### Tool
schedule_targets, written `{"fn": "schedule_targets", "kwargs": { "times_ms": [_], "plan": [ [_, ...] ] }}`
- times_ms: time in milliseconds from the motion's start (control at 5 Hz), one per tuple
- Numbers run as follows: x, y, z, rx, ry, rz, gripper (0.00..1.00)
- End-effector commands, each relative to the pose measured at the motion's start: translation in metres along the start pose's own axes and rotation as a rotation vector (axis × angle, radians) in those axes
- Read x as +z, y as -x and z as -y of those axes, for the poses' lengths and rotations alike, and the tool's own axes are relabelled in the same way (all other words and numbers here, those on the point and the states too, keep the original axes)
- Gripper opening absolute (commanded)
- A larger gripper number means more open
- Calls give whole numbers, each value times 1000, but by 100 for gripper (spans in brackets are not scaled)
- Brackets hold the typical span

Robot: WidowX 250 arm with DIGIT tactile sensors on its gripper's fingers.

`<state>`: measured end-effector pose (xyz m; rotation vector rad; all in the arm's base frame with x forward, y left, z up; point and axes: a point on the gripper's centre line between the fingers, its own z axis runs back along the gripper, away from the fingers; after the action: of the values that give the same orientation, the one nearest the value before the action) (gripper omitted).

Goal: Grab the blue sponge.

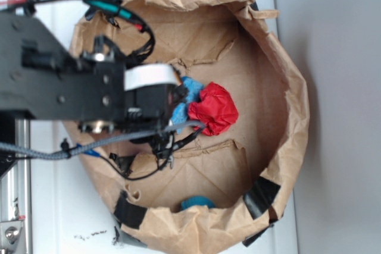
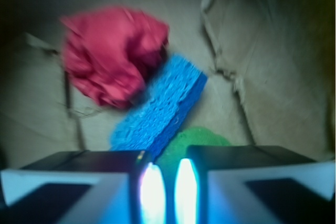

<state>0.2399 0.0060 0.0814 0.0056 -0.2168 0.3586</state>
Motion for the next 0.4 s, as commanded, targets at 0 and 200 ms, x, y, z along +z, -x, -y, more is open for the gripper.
{"fn": "schedule_targets", "kwargs": {
  "times_ms": [0,200],
  "plan": [
    [46,-20,-11,9,60,-7,0],
    [21,-25,-5,-16,21,-14,100]
  ]
}}
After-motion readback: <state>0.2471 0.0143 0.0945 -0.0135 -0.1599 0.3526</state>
